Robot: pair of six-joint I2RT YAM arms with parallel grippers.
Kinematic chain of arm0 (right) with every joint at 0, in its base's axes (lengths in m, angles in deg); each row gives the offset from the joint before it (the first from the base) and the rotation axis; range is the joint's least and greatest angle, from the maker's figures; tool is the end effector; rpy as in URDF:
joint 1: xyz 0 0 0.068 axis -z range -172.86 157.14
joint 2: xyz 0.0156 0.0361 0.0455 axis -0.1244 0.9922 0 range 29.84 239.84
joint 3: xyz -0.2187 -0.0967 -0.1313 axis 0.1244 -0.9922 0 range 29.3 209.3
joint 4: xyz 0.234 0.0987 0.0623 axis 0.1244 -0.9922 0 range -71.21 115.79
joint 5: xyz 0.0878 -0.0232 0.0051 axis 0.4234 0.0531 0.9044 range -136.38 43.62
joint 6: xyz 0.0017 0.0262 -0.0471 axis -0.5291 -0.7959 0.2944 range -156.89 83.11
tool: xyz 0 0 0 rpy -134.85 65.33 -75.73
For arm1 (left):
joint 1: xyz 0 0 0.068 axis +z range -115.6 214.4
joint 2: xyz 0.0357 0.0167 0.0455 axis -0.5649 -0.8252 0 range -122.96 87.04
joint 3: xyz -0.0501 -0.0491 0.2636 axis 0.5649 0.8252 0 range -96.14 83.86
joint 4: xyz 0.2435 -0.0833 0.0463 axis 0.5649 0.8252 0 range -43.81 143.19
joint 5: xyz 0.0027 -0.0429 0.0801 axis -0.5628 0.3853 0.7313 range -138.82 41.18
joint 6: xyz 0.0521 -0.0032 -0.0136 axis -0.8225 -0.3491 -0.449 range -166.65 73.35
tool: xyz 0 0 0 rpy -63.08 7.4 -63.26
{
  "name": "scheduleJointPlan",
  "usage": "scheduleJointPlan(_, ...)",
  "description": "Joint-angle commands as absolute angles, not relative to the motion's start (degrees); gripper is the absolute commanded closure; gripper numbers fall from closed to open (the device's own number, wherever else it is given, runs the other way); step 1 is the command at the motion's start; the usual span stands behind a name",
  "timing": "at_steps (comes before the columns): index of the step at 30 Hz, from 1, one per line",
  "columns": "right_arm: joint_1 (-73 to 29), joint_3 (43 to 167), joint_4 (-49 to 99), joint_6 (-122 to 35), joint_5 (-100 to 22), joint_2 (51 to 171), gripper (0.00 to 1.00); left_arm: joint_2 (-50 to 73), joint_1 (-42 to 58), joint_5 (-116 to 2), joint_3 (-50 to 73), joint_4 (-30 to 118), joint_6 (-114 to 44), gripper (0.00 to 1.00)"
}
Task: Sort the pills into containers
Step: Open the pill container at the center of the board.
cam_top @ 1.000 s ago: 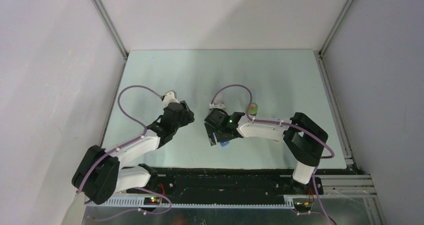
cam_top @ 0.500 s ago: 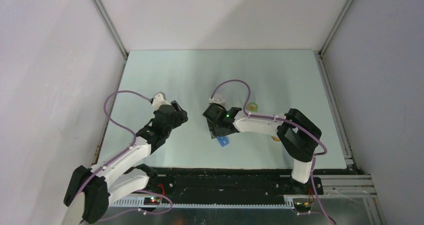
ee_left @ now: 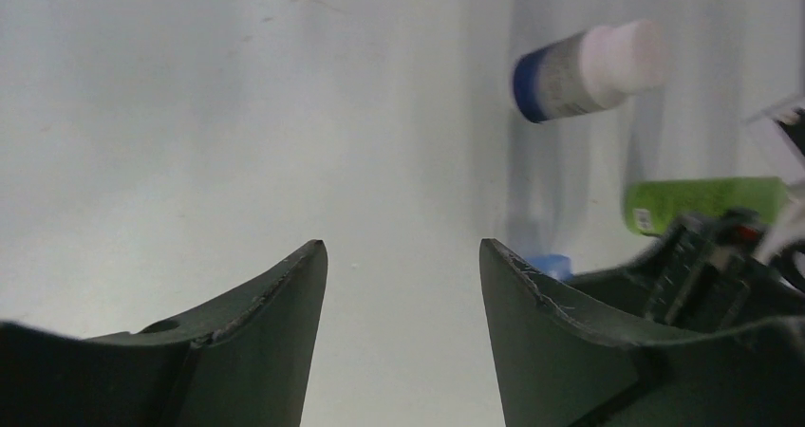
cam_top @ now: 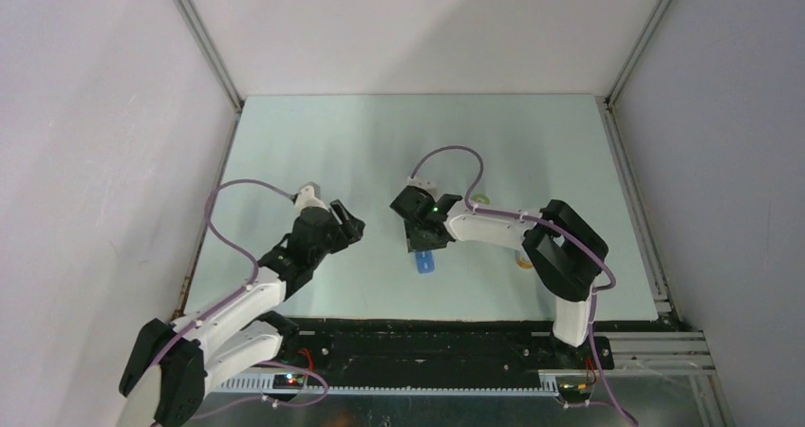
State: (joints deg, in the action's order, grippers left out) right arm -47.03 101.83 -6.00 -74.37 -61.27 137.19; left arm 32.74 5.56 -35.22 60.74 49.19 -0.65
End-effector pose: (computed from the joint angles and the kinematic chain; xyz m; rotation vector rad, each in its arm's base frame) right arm 0.2282 0.3006 0.1753 -0.3163 2.6521 0.1530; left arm 0.1763 -0.0874 0.1913 -0.4629 2.1416 -0.4964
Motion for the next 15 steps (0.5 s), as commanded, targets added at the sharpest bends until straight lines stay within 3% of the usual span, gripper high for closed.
scheduleJointPlan(1, -44.08, 100.04, -2.42, -80.31, -57.35, 132.12, 0.65, 33.04, 4.95, -43.81, 61.58, 40.12, -2.6, 0.33)
scheduleJointPlan(10, -36.91, 93.57, 8.77, -92.4, -42.9, 119.31, 0.64, 36.29, 1.62, -53.87, 61.12, 32.2, -6.79, 0.27)
scheduleJointPlan(15, -34.08, 90.51, 11.97, -98.67, -40.97, 111.91, 0.64, 39.47, 0.4, -58.72, 59.69, 29.42, -10.85, 0.22)
